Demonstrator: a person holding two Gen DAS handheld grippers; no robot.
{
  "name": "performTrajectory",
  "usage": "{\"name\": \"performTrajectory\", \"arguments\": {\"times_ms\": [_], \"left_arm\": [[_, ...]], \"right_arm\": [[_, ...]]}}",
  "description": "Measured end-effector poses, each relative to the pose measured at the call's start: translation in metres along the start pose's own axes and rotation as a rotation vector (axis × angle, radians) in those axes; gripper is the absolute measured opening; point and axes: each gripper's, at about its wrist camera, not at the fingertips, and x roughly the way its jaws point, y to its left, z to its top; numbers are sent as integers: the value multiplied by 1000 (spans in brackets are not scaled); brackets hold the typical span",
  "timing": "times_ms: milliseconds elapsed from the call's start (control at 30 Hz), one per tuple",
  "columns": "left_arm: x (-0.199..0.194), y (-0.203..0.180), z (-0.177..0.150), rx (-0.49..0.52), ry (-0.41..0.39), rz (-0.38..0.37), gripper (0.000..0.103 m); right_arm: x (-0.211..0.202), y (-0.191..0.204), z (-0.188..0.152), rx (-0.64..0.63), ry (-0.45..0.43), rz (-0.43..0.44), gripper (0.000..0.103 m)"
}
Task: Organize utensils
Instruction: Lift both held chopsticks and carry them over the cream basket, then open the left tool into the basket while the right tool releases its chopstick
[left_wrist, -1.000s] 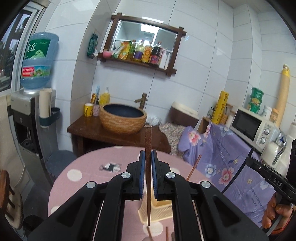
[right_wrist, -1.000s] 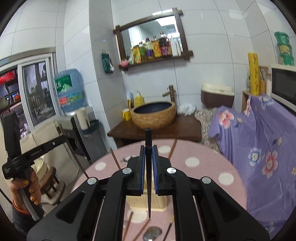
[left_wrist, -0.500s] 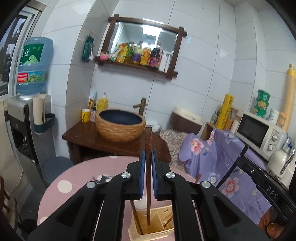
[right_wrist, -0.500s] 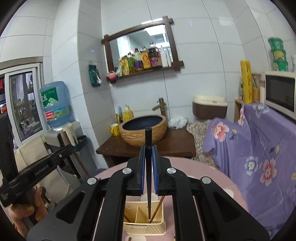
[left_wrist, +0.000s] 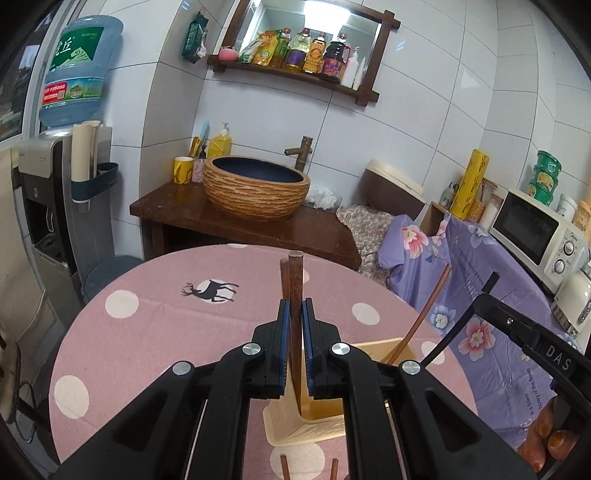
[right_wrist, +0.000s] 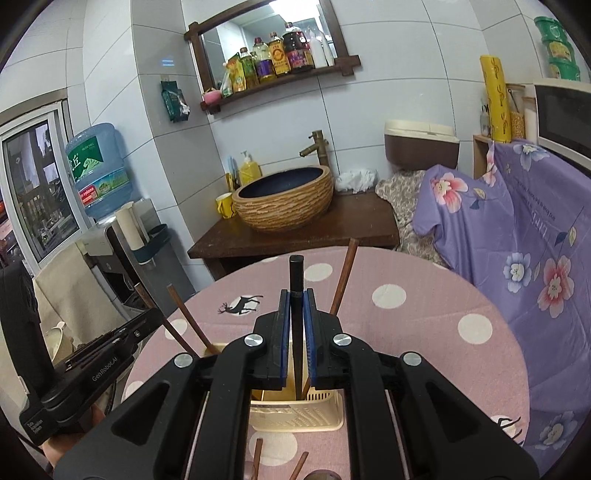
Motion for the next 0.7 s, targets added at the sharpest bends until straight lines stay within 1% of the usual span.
{"name": "performTrajectory", "arguments": {"times_ms": [100, 200, 300, 433, 500, 533, 567, 600, 633, 667, 700], "left_arm": [[6, 3, -5, -8, 17, 0, 8], [10, 5, -10, -14, 31, -1, 8], [9, 3, -12, 6, 16, 14, 8], [5, 2, -13, 9, 9, 2, 8], [1, 1, -15, 15, -2, 2, 11], [-2, 1, -16, 23, -10, 3, 18], [-5, 0, -18, 31, -17, 5, 32], [-10, 0, -20, 36, -30, 4, 40], [-13, 0, -22, 37, -43, 4, 53], [-18, 0, -24, 37, -56, 5, 57], [-22, 0, -26, 37, -65, 9, 58]], "right_arm": [[3, -1, -6, -1, 12, -1, 8], [3, 0, -9, -7, 1, -10, 8], [4, -2, -9, 1, 1, -5, 8], [3, -5, -9, 5, -7, 8, 9], [0, -4, -12, -9, -18, 5, 16], [-3, -4, -14, -17, -29, 7, 26], [-5, -4, -16, -21, -37, 6, 40], [-8, -3, -18, -24, -50, 1, 45], [-11, -3, -21, -33, -63, -6, 48], [-13, -2, -23, -45, -68, -13, 48], [-15, -1, -26, -57, -71, -16, 48]]}}
